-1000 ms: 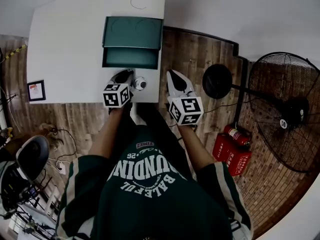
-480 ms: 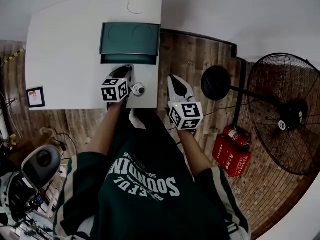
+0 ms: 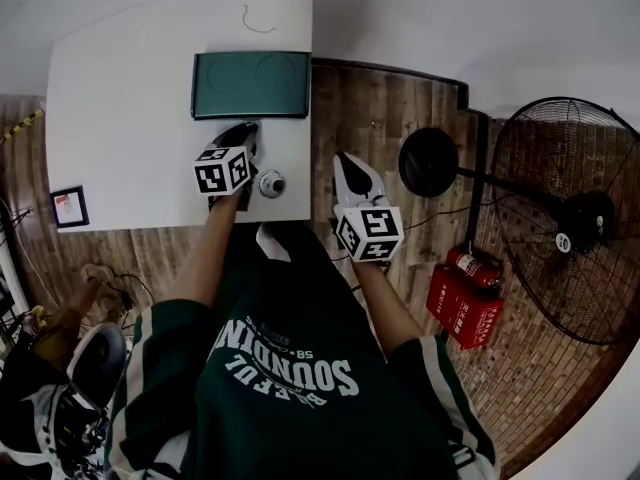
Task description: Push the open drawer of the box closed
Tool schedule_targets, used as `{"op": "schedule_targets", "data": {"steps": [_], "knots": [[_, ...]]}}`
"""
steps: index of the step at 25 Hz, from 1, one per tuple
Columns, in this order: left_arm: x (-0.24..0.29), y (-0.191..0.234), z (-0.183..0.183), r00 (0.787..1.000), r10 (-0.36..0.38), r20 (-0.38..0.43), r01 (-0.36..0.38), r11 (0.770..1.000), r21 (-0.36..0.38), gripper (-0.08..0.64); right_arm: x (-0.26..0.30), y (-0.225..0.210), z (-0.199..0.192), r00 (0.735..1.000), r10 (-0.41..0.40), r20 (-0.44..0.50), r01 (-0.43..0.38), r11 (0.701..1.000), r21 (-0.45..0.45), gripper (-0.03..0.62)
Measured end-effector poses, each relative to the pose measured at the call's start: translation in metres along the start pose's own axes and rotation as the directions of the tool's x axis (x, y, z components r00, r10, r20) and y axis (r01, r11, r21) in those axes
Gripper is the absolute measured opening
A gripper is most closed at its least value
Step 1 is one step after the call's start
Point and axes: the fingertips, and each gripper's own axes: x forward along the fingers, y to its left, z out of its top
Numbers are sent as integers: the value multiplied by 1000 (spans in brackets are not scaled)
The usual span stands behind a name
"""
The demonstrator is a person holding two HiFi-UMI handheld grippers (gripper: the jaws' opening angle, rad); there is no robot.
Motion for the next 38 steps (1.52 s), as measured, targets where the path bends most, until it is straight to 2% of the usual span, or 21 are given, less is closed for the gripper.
{"op": "schedule_targets", "data": {"steps": [6, 10, 15, 23, 27, 31, 38], "knots": [[3, -2, 1, 1000, -11, -3, 10, 1000, -7, 118, -5, -1, -2, 1000, -6, 4, 6, 1000, 4, 2], [0, -4, 2, 1000, -23, -4, 23, 1000, 15, 118, -6, 1, 0, 1000, 3, 8, -3, 1000, 1, 2], [-26, 2, -4, 1000, 12, 20, -13, 999, 44, 118, -5, 14, 7, 999, 40, 23, -40, 999, -16, 2], [-108, -18, 14, 989, 39, 144, -67, 978, 199, 98, 1, 63, 33, 981, 186, 50, -182, 979, -88, 2], [-146, -26, 38, 972, 48, 232, -105, 965, 241, 52, 8, 92, 57, 959, 271, 84, -258, 956, -142, 2], [-186, -42, 55, 948, 37, 315, -122, 959, 254, 52, 0, 114, 75, 940, 325, 104, -303, 935, -182, 2], [-242, -53, 81, 887, 65, 457, -194, 951, 241, 52, -8, 133, 94, 910, 396, 124, -359, 901, -244, 2]]}}
